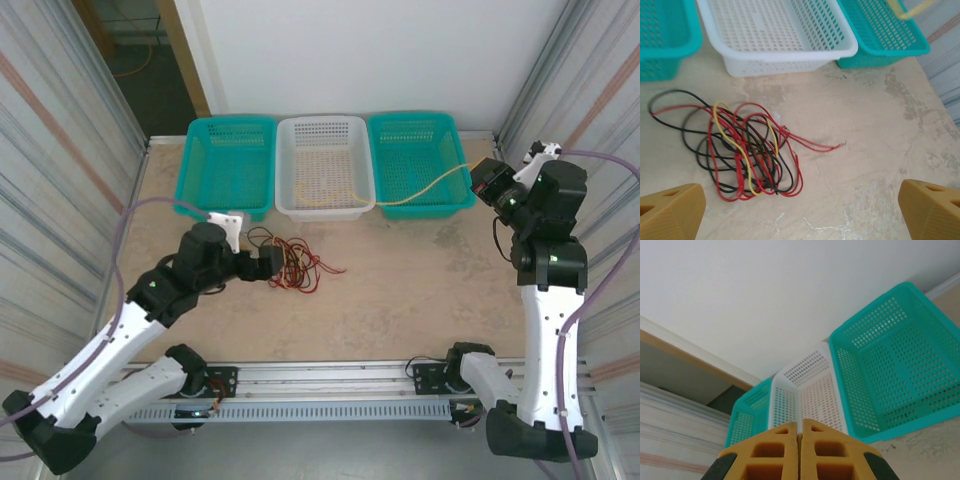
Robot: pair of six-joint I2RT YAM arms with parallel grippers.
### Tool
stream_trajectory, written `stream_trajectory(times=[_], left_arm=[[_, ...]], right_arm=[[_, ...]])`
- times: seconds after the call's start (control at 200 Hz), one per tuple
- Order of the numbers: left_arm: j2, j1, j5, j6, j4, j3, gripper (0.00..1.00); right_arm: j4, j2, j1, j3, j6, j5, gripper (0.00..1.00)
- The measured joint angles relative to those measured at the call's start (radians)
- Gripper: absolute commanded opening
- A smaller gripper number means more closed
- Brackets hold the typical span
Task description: Untangle the cables
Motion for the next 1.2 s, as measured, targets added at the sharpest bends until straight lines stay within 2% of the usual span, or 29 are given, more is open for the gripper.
stream_trajectory(times=[0.065,0.195,0.456,0.611,0.792,0.957,1.102,1.198], left_arm=[[0.001,0.021,0.016,0.023,-0.042,0.053,0.89],[0.036,0.037,0.113,0.045,-0.064,0.153,0.83],[0.253,0.037,0.303,0.087,-0.009,0.398,0.82],[0.333,0.024,0.438,-0.001,0.102,0.403,0.81],[0.359,-0.025,0.528,-0.130,0.225,0.380,0.81],[0.359,-0.031,0.537,-0.246,0.287,0.322,0.76],[0.360,-0.031,0.531,-0.294,0.286,0.309,0.78],[0.361,-0.032,0.529,-0.324,0.295,0.307,0.77]], right_arm=[[0.001,0.006,0.047,0.000,0.000,0.026,0.00],[0.008,0.026,0.162,0.002,-0.003,0.079,0.00],[0.036,0.081,0.340,0.015,-0.016,0.180,0.00],[0.075,0.110,0.415,0.019,-0.018,0.248,0.00],[0.127,0.145,0.465,0.019,-0.018,0.298,0.00],[0.164,0.180,0.509,0.025,-0.019,0.339,0.00],[0.177,0.192,0.545,0.032,-0.022,0.397,0.00],[0.196,0.192,0.571,0.032,-0.022,0.448,0.00]])
